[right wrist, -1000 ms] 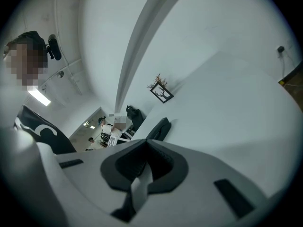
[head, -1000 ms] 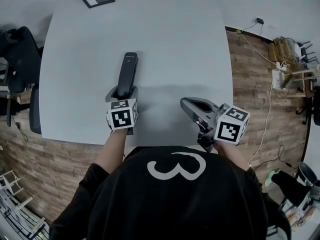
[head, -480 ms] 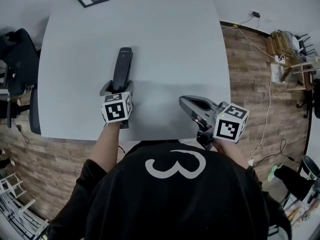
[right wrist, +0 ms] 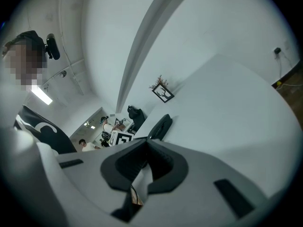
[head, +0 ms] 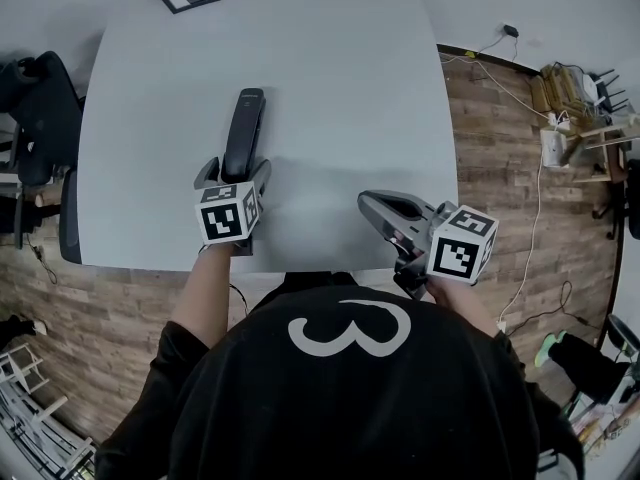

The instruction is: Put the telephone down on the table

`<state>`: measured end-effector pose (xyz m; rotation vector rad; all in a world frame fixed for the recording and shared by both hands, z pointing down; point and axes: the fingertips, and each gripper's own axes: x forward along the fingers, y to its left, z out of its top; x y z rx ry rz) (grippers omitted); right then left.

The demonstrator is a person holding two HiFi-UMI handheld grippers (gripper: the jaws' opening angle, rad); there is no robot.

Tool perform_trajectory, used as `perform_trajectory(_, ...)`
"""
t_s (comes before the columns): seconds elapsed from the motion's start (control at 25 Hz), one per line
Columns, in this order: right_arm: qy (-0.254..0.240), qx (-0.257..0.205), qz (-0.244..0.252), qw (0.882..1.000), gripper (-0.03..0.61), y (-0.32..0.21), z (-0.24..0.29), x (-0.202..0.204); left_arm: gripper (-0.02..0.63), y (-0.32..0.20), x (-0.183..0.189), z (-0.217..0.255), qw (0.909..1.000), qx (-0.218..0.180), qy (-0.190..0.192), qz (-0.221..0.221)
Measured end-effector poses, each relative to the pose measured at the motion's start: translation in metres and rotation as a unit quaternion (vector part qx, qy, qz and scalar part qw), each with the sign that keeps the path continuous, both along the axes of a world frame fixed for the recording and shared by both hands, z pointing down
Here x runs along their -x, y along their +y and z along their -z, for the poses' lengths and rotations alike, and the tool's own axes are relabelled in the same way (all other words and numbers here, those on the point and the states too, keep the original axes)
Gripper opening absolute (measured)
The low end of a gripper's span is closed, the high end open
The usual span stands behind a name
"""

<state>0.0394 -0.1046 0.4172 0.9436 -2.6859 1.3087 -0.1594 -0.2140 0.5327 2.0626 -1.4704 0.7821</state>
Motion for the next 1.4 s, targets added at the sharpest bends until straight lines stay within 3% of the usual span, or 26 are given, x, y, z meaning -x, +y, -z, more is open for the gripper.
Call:
perform_trajectory(0.48, 0.005, -0.034, 0.023, 0.999, 0.008, 0.028, 0.017, -0.008, 0.425, 0.047, -0.027, 0.082, 0.9946, -0.044, 0.093, -0.013)
perform_trajectory(0.68, 0.006, -0.061, 0.036, 0.997, 0.008, 0.042, 0.031, -0.014, 0.423, 0.092, -0.06, 0.117, 0.9851, -0.037, 0.162, -0.046)
perform_trajectory(0.92, 0.004, -0.094, 0.057, 0.994, 0.008, 0.057, 0.052, -0.012, 0.415, 0.148, -0.105, 0.151, 0.9664, -0.019, 0.231, -0.111)
perform_trajectory(0.96, 0.003, -0.099, 0.061, 0.993, 0.008, 0.06, 0.055, -0.012, 0.39, 0.156, -0.112, 0.157, 0.9628, -0.016, 0.243, -0.117)
perform_trajectory(1.08, -0.001, -0.115, 0.071, 0.991, 0.008, 0.067, 0.064, -0.012, 0.186, 0.176, -0.123, 0.174, 0.9544, -0.018, 0.267, -0.132)
perform_trajectory(1.2, -0.002, -0.132, 0.08, 0.988, 0.008, 0.073, 0.073, -0.007, 0.03, 0.194, -0.128, 0.186, 0.9507, -0.036, 0.263, -0.161)
perform_trajectory(1.4, -0.001, -0.151, 0.104, 0.983, 0.008, 0.084, 0.084, -0.003, 0.012, 0.205, -0.132, 0.195, 0.953, -0.066, 0.234, -0.181)
